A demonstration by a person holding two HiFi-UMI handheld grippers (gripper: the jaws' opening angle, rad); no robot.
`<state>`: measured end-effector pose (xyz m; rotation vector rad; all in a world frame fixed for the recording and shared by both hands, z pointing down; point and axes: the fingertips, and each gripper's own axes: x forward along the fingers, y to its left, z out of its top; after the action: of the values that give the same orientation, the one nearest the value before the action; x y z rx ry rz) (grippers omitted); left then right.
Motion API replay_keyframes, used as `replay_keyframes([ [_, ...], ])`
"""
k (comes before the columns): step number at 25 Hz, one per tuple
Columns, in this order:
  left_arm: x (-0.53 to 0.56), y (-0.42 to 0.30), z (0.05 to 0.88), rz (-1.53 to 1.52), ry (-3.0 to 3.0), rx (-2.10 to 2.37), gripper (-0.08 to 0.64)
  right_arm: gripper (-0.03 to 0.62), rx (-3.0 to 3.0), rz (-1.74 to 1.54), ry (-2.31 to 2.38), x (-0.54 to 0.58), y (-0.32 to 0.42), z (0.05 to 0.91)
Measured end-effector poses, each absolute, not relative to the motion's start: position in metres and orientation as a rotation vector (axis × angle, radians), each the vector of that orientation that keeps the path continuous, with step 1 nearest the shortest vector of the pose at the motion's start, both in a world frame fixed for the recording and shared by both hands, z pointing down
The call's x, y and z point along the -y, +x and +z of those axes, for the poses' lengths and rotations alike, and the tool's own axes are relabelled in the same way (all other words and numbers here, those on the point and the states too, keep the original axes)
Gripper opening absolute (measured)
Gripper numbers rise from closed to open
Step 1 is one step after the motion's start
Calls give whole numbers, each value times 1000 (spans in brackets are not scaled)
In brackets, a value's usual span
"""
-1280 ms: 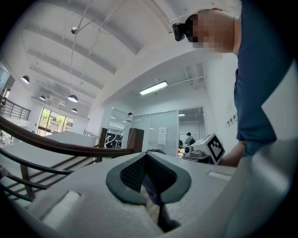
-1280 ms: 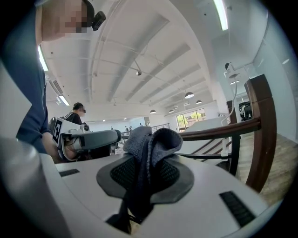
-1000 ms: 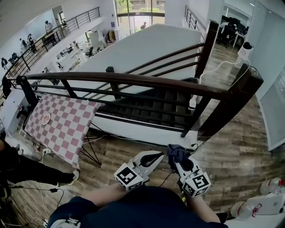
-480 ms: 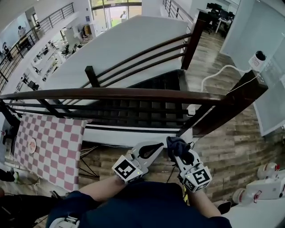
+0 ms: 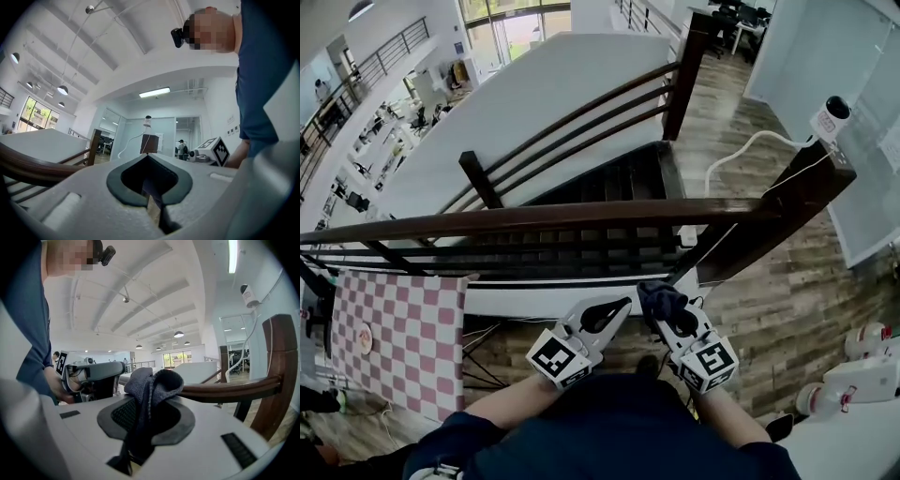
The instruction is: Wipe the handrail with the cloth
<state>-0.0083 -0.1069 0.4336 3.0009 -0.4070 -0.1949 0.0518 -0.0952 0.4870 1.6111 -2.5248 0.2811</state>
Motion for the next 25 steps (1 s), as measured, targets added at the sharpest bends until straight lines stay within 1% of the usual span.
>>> replay_keyframes([
  [6,114,40,431,-176,3005,374,-5,92,2520,249,1646,111,101,481],
  [13,127,120,424,-163,3007,325,-5,92,2468,196,1712,126,191,477],
  [18,134,183,424,-143,3031,277,-4,92,2385,127,1777,144,273,475],
  [25,134,271,428,-106,3037,216,-5,92,2147,-5,1828,171,409,485],
])
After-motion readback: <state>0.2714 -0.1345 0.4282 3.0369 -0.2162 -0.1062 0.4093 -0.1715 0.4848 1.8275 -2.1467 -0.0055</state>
